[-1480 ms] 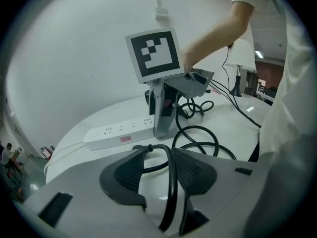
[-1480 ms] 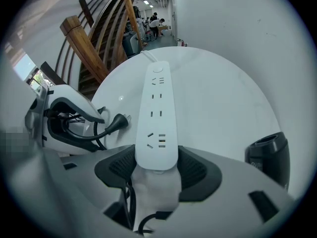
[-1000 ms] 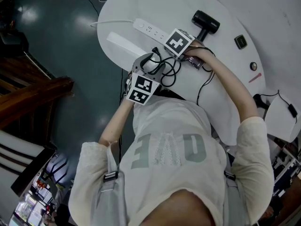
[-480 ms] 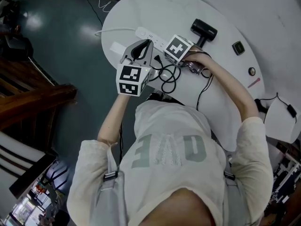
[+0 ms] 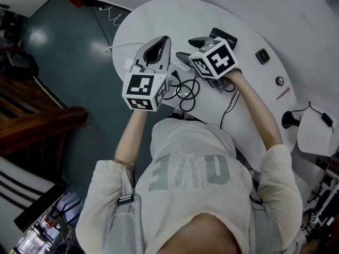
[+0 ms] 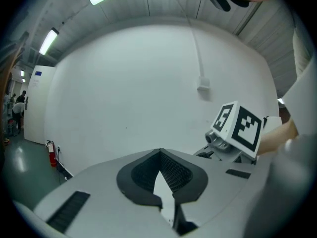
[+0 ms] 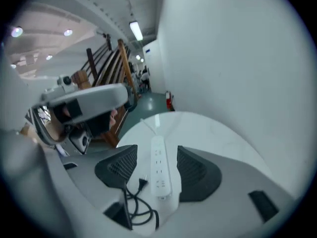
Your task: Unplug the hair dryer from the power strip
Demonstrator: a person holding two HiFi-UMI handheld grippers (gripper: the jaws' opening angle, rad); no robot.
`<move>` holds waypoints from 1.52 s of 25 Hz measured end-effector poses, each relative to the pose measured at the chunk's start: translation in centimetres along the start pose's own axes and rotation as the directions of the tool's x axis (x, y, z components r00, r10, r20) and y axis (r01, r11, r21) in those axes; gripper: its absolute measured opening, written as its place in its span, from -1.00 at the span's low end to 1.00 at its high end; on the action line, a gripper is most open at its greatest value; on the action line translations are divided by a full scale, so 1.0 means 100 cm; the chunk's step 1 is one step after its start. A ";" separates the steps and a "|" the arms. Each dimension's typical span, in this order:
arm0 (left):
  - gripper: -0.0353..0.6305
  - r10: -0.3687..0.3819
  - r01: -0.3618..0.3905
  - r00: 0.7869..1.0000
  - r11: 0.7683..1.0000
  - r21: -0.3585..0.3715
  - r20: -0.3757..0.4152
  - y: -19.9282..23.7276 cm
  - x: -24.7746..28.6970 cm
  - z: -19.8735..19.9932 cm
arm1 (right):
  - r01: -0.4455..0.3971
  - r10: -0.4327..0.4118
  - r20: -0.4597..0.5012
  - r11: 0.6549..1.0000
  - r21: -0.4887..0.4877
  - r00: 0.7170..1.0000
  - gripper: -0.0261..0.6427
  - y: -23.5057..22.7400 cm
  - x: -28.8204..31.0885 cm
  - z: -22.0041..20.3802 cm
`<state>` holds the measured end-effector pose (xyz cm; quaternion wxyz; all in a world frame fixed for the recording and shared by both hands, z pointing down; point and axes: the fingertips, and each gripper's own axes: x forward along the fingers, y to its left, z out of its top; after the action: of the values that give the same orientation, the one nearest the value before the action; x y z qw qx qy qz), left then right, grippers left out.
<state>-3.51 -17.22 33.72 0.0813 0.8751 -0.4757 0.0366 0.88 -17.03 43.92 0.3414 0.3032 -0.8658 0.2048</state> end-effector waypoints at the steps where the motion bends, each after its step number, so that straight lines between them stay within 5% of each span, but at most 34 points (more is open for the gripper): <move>1: -0.86 -0.001 0.001 1.000 1.000 -0.001 0.026 -0.003 -0.001 0.010 | 0.020 -0.021 0.093 1.000 0.010 0.995 -0.13 0.001 -0.017 0.017; 3: -0.86 0.000 0.000 0.998 1.000 0.010 0.070 -0.010 -0.003 0.030 | 0.090 -0.096 0.288 0.995 0.033 0.953 -0.21 -0.002 -0.058 0.051; 5: -0.86 0.005 -0.009 0.995 0.999 0.034 0.104 -0.016 -0.005 0.048 | 0.195 -0.212 0.455 0.977 0.085 0.865 -0.54 -0.008 -0.102 0.079; 7: -0.86 0.013 -0.020 0.991 0.998 0.052 0.132 -0.021 -0.007 0.066 | 0.273 -0.302 0.568 0.952 0.137 0.765 -0.66 -0.009 -0.141 0.095; 12: -0.86 0.032 -0.052 0.977 0.994 0.092 0.209 -0.036 -0.017 0.105 | 0.442 -0.467 0.710 0.864 0.240 0.527 -0.82 0.005 -0.216 0.097; 15: -0.86 0.024 -0.058 0.971 0.988 0.140 0.236 -0.050 -0.024 0.118 | 0.506 -0.517 0.728 0.819 0.270 0.450 -0.85 0.014 -0.234 0.080; 28: -0.86 -0.057 0.015 0.971 0.984 0.175 0.233 -0.078 -0.024 0.109 | 0.494 -0.553 0.715 0.806 0.327 0.428 -0.86 0.016 -0.240 0.052; 38: -0.86 -0.048 0.005 0.969 0.985 0.173 0.243 -0.074 -0.027 0.112 | 0.516 -0.532 0.719 0.810 0.279 0.446 -0.86 0.020 -0.235 0.059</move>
<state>1.09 -13.07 21.50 -0.0533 0.8829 -0.4655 -0.0328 10.50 -9.87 22.82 -0.0186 0.6152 -0.7864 -0.0523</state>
